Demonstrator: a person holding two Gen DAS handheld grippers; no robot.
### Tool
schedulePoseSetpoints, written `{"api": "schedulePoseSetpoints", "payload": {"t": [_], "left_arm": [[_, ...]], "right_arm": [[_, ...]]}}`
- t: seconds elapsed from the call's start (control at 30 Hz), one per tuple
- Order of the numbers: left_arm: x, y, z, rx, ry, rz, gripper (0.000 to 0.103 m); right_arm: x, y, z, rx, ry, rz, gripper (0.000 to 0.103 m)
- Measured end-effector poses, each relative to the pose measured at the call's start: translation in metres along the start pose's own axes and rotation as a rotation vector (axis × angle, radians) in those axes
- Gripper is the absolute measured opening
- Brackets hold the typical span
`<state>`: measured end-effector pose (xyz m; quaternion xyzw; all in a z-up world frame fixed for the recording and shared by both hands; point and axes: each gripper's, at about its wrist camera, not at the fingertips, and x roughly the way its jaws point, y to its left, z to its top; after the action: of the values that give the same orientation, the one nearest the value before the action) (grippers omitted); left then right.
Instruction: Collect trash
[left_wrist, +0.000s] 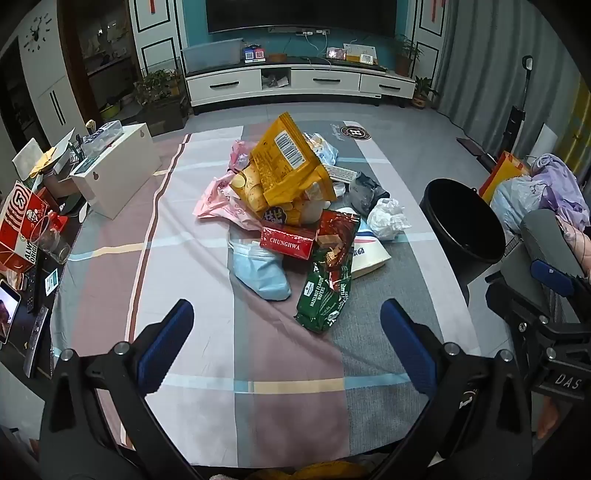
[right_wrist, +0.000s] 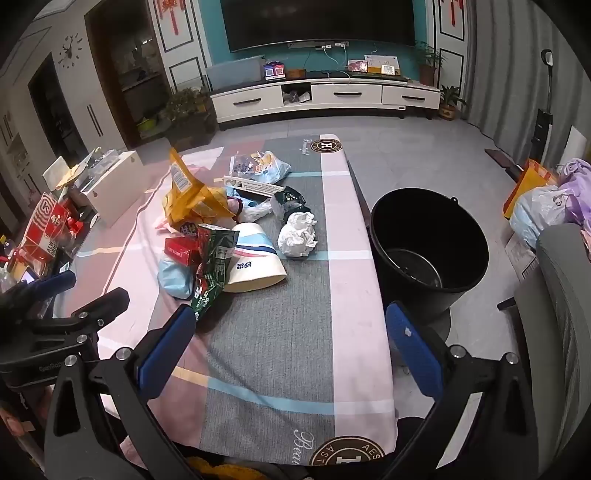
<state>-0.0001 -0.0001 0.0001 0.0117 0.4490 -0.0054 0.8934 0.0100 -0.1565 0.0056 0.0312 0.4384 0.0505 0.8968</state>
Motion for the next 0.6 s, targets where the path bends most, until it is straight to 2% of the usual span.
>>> {"api": "schedulePoseSetpoints", "payload": {"t": [0.6], "left_arm": [[0.002, -0.0042, -0.0004, 0.002, 0.001, -0.006, 0.101]], "right_arm": [[-0.001, -0.0007, 0.0008, -0.004, 0.0, -0.008, 0.101]]}}
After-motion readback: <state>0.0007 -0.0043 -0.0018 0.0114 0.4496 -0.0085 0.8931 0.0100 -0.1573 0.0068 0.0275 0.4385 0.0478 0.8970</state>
